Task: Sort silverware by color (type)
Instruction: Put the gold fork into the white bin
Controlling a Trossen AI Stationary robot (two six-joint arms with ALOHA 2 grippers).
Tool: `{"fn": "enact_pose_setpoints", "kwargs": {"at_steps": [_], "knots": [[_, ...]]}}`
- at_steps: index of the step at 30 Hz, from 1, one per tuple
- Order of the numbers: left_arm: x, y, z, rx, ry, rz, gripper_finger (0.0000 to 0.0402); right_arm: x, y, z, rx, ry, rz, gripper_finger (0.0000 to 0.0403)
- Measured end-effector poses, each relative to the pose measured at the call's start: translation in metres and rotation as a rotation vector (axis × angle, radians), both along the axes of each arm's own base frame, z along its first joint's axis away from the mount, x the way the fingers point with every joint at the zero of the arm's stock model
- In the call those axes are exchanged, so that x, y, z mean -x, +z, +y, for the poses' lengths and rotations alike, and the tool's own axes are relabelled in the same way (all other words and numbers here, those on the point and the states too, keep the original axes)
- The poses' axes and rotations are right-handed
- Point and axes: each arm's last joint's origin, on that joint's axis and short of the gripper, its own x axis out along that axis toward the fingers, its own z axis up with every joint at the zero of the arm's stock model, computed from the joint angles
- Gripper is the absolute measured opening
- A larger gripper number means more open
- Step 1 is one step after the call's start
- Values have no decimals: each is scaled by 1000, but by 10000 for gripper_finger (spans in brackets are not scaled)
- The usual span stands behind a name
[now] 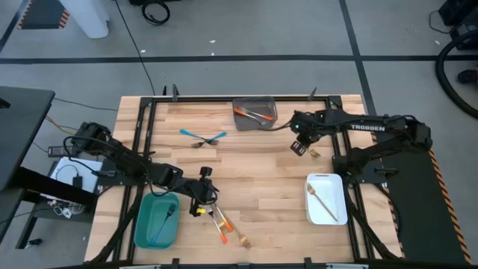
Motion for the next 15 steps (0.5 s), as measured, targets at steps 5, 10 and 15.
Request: {"fn": "enact_pose_setpoints", "kwargs": {"at_steps": [5,10,15], "knots": [[-1,1,0,5,0,-11,142,4,1,-15,-27,-34,-38,79],[-4,6,-2,39,8,-69,142,5,-7,-28,-47,-75,-2,78],[-6,7,-2,63,20,-86,142,-3,-25,-38,-74,-76,62,78]]}}
